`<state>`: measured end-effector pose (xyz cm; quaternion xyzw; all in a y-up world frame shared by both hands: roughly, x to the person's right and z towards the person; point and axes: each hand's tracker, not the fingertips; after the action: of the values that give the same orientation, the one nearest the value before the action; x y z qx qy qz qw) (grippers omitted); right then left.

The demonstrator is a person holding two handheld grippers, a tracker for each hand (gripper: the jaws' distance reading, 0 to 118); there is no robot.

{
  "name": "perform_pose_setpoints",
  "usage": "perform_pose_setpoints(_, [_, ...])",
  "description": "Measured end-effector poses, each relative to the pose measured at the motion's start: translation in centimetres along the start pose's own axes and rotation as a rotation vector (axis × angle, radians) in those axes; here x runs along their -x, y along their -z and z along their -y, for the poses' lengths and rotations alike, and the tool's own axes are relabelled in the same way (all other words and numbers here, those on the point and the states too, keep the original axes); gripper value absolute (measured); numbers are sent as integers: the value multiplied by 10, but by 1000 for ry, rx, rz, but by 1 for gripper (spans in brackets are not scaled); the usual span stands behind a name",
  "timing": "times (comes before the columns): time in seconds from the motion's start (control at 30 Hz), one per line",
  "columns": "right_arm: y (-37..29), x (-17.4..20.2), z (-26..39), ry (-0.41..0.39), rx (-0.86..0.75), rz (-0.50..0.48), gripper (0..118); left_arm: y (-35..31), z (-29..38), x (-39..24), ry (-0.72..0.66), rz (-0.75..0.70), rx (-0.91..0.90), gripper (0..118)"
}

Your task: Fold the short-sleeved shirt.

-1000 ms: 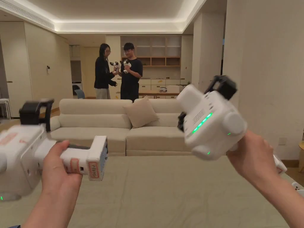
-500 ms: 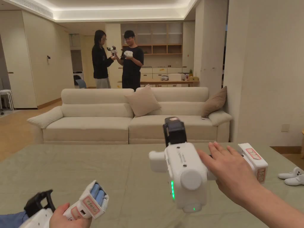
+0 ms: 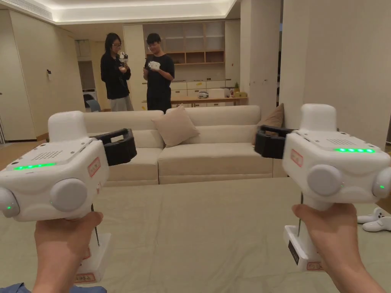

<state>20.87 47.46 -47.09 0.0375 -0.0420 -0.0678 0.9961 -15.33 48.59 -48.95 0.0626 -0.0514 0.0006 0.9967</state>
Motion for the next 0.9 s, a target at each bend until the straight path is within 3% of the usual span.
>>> perform_pose_setpoints(0.1, [2,-19,19,-20,26,54,118,5,11,0,58,-33,-24,118])
perform_pose_setpoints(0.27, [4,-22,33,-45,61,54,118,22,32,11,-59,-33,47,118])
perform_pose_setpoints(0.4, [2,-7,31,-142,23,56,118,19,36,9,-5,-58,22,118])
perform_pose_setpoints(0.77, [1,7,28,-136,2,34,118,13,31,11,-15,-62,19,118])
perform_pose_setpoints(0.9, [-1,4,28,-94,5,33,118,11,29,10,-3,-58,17,118])
